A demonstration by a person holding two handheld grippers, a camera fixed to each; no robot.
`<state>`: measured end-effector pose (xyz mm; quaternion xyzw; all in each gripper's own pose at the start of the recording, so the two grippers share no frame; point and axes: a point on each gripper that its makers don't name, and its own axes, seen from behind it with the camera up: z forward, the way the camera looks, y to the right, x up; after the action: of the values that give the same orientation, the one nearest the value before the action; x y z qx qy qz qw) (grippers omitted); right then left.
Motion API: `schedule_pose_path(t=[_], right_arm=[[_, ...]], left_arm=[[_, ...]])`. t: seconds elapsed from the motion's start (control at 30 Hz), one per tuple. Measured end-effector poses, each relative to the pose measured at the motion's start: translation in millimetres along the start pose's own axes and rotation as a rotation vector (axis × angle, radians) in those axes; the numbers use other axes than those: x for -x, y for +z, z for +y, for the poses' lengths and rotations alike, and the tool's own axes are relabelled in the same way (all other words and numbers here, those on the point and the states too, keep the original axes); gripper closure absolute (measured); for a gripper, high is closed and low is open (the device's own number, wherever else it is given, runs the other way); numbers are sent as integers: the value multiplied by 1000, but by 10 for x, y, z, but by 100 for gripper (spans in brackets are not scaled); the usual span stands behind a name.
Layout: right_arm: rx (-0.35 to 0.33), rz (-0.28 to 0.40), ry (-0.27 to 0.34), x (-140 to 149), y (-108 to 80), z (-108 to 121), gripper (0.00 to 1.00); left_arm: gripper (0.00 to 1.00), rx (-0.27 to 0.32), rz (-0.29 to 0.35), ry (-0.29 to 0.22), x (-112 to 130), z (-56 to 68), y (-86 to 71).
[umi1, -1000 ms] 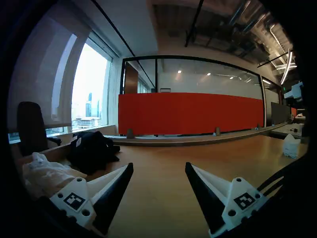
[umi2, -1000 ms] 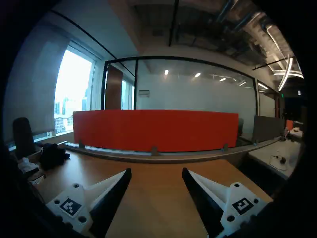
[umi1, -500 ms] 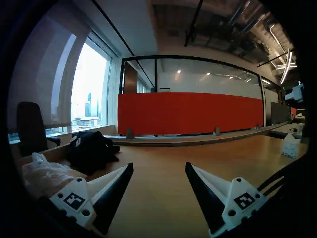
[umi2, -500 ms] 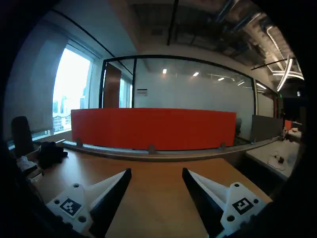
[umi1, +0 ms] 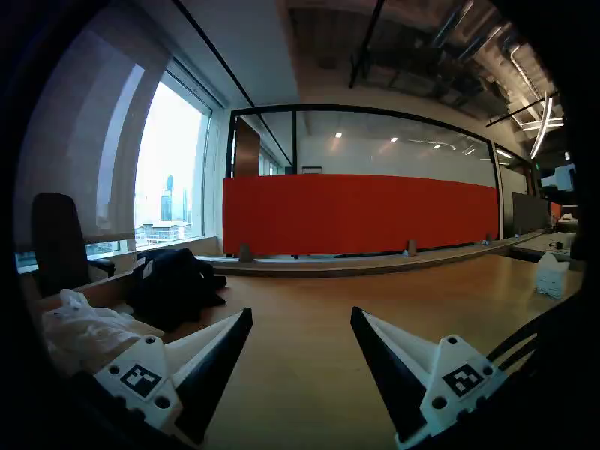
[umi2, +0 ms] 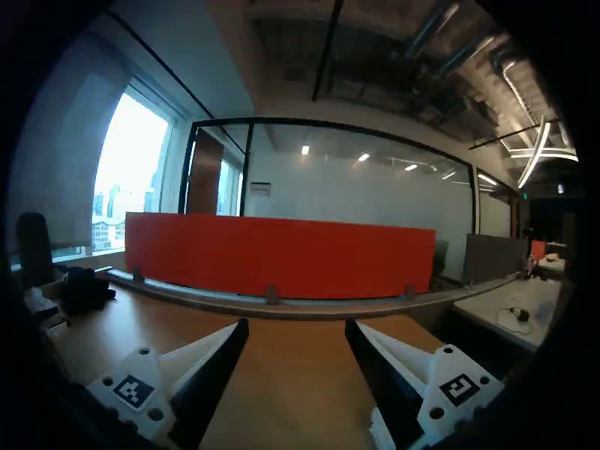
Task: Fold towel
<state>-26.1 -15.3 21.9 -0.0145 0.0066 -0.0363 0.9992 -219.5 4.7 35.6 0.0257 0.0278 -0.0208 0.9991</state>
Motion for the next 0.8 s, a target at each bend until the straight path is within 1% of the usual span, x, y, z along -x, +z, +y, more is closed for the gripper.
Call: schedule_pose_path(t=[0.17,0.3,0.47,0.67,0.8], right_arm=[[-14,10,3,75,36,-16,1],[-21,23,35,113,66,2,1],[-19,26,67,285,90,55,1],[-41,32,92,477,61,53,1],[-43,42,111,603,44,76,1]], left_arm=[[2,0,0,-1,17,-2,6],[2,0,1,0,33,2,9],[2,0,1,-1,41,6,15],[2,0,1,-1,54,10,22],[3,0,2,-1,55,10,29]])
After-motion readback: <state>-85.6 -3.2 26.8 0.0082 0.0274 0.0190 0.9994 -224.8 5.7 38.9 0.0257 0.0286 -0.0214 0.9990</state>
